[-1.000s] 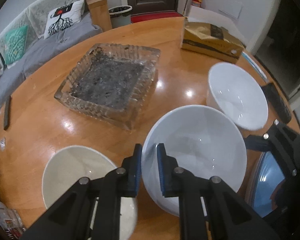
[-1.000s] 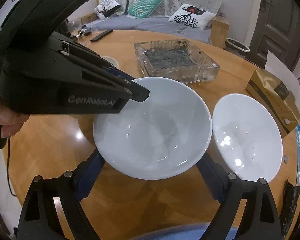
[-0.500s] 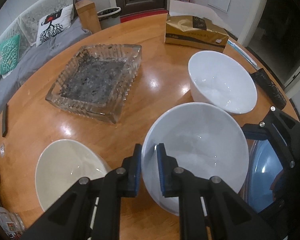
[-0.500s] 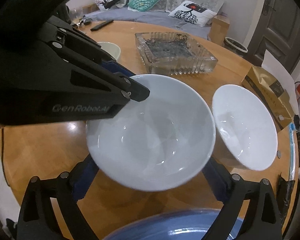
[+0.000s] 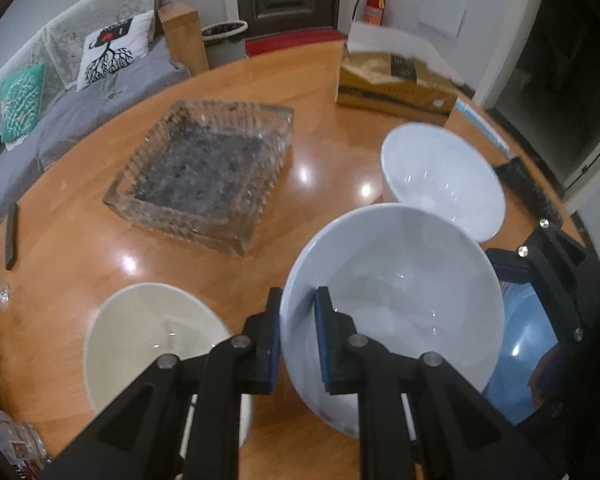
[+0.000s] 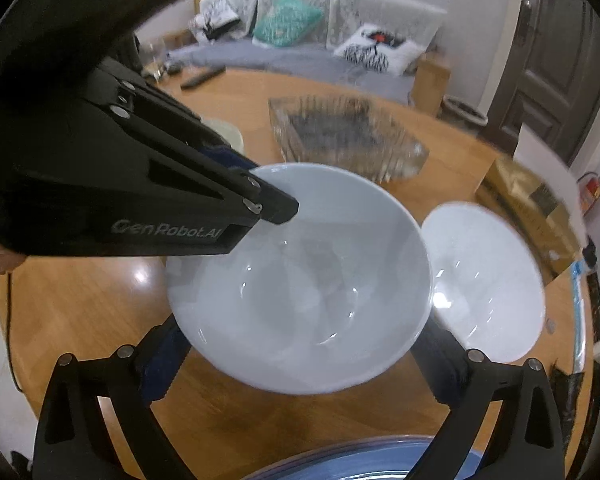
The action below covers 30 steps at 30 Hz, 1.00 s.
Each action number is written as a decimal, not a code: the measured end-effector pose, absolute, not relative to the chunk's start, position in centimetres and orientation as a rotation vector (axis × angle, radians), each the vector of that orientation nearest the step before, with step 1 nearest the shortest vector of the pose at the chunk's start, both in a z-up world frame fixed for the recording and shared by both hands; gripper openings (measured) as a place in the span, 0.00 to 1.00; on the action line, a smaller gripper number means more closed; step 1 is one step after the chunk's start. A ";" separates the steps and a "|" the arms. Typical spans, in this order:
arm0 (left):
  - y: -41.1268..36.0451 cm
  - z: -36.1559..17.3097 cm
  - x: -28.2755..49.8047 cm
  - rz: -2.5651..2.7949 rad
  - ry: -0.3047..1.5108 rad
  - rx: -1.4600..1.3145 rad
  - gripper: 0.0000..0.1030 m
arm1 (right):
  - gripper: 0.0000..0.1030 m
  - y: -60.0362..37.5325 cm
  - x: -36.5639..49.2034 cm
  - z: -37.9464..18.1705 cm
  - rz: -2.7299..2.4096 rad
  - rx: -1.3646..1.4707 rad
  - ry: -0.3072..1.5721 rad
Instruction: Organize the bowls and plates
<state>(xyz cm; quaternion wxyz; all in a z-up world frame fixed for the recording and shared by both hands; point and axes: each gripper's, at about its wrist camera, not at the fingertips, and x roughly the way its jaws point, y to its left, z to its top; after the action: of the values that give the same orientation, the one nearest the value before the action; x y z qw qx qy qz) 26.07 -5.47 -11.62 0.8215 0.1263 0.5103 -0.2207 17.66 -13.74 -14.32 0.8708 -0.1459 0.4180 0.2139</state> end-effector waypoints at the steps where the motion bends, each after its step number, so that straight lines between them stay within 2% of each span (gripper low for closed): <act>1: -5.2 -10.9 26.0 -0.469 1.073 0.264 0.12 | 0.95 -13.6 17.6 -13.7 0.446 -0.307 0.864; 10: -4.1 -6.7 25.0 -0.447 1.000 0.295 0.12 | 0.95 -12.4 17.7 -10.7 0.460 -0.302 0.818; 30: 4.0 -3.2 23.6 -0.329 0.947 0.240 0.12 | 0.95 -4.8 18.0 -7.6 0.547 -0.366 0.773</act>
<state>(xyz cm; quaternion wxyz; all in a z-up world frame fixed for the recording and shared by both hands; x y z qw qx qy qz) 23.60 3.99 -3.23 0.8699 0.1149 0.4530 -0.1575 18.00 -4.80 -7.57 0.8739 -0.1754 0.3699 0.2621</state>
